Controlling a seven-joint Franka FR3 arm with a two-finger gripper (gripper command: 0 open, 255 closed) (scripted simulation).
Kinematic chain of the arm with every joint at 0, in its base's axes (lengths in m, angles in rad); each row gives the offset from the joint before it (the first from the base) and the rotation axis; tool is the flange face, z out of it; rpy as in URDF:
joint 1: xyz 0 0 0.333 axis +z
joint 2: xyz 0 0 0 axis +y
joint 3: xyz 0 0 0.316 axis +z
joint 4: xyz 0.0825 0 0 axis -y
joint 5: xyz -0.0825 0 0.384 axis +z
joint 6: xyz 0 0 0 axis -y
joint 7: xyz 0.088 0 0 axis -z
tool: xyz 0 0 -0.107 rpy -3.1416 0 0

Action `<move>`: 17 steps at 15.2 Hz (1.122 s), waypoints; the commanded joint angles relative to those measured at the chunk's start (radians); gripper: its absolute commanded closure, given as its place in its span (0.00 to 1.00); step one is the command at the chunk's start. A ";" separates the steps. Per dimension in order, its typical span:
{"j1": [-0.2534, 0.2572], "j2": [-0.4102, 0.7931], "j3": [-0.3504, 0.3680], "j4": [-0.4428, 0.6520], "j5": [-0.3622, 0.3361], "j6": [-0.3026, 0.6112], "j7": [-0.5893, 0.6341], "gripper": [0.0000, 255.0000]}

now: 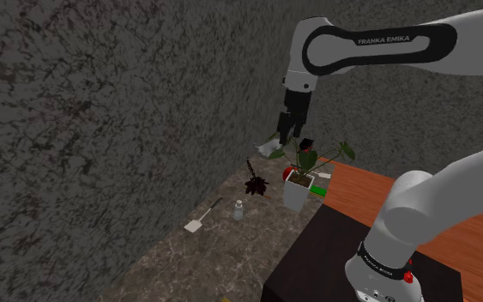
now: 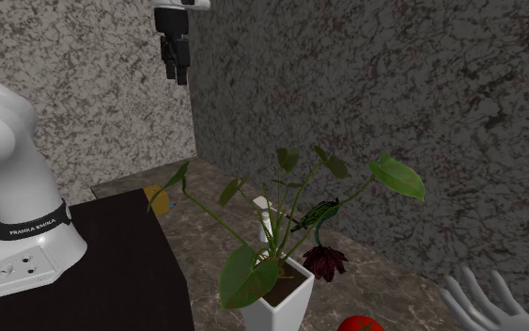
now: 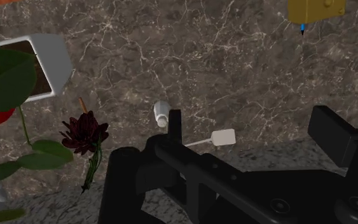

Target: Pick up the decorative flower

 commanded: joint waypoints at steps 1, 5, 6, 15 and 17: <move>-0.012 0.061 -0.002 -0.003 -0.011 0.064 0.004 0.00; -0.036 0.188 -0.007 0.015 -0.032 0.170 0.017 0.00; -0.041 0.221 -0.008 0.023 -0.038 0.195 0.020 0.00; -0.087 0.532 -0.030 0.145 -0.089 0.381 0.061 0.00; -0.095 0.603 -0.037 0.185 -0.100 0.411 0.071 0.00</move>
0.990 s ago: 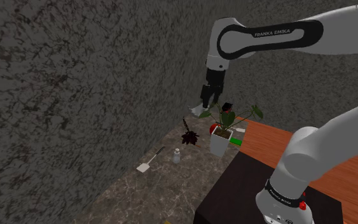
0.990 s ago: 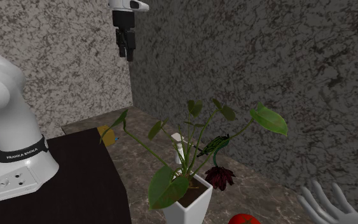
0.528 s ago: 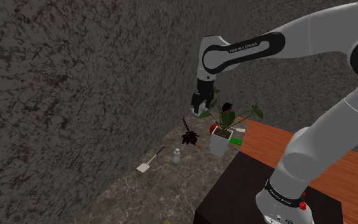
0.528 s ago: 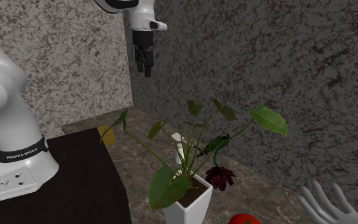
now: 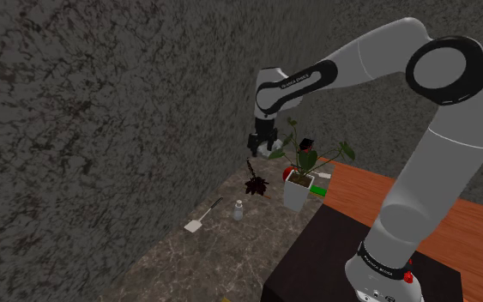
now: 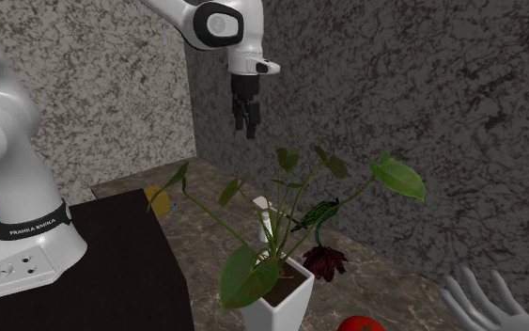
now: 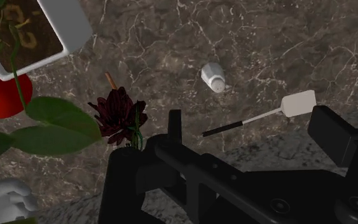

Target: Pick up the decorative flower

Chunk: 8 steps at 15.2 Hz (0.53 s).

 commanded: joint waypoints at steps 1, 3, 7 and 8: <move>-0.009 0.075 -0.008 0.045 -0.011 0.030 0.009 0.00; -0.016 0.146 -0.017 0.091 -0.020 0.054 0.018 0.00; -0.030 0.289 -0.035 0.198 -0.034 0.089 0.034 0.00; -0.034 0.325 -0.040 0.227 -0.037 0.095 0.038 0.00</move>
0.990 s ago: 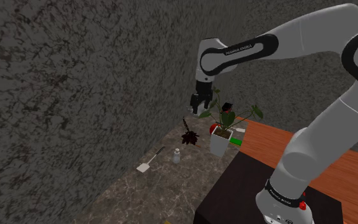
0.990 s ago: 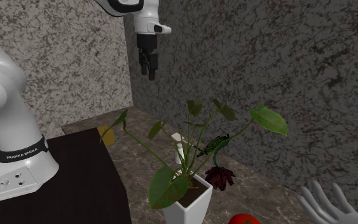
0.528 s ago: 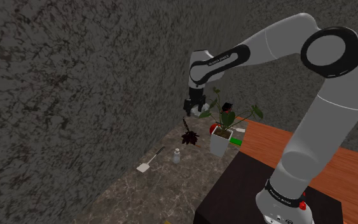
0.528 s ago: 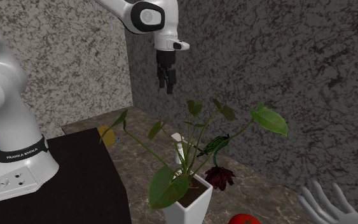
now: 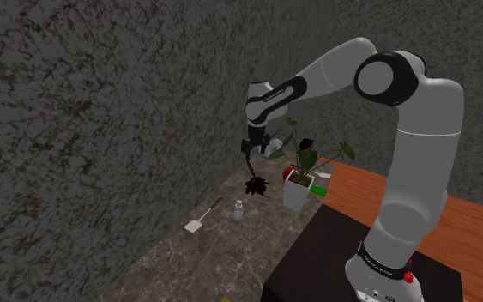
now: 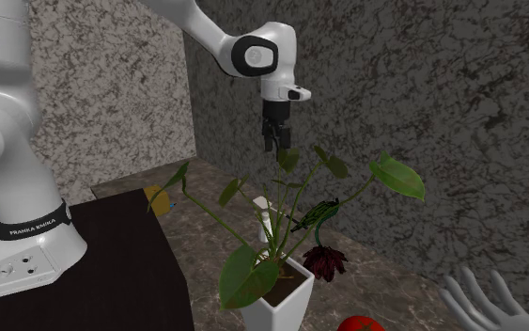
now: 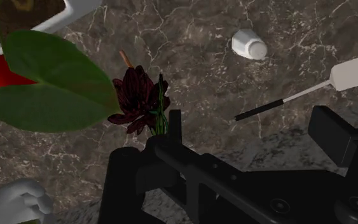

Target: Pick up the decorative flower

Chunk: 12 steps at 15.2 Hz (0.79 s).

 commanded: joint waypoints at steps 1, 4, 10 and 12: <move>-0.005 0.071 -0.008 0.054 -0.006 0.016 0.011 0.00; -0.016 0.180 -0.023 0.154 -0.010 0.025 0.020 0.00; -0.043 0.407 -0.048 0.394 -0.009 0.011 0.035 0.00; -0.055 0.487 -0.055 0.490 -0.007 -0.005 0.039 0.00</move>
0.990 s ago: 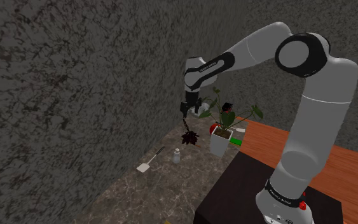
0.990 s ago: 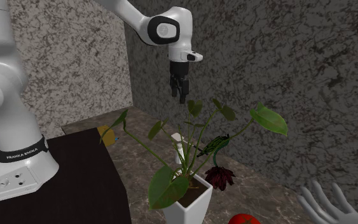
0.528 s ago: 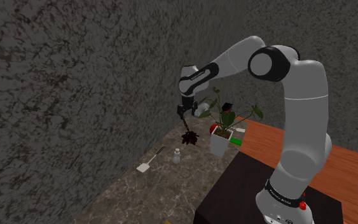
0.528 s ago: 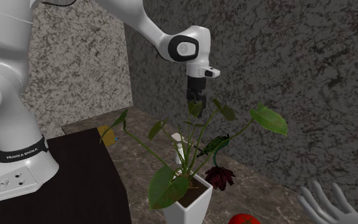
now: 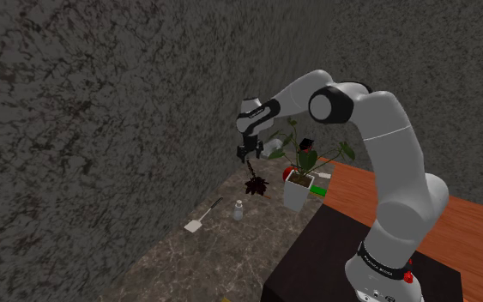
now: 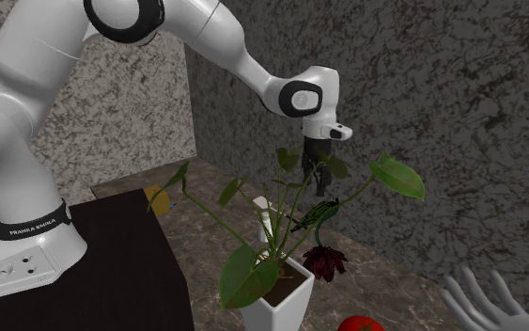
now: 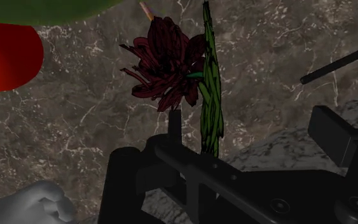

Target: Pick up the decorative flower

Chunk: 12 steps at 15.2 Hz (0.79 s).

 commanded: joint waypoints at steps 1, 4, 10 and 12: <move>-0.014 0.093 -0.007 0.117 0.003 -0.024 0.002 0.00; -0.027 0.182 -0.014 0.232 0.006 -0.051 0.006 0.00; -0.029 0.235 -0.012 0.243 0.007 -0.007 0.010 0.00; -0.030 0.251 -0.012 0.247 0.007 0.003 0.011 0.00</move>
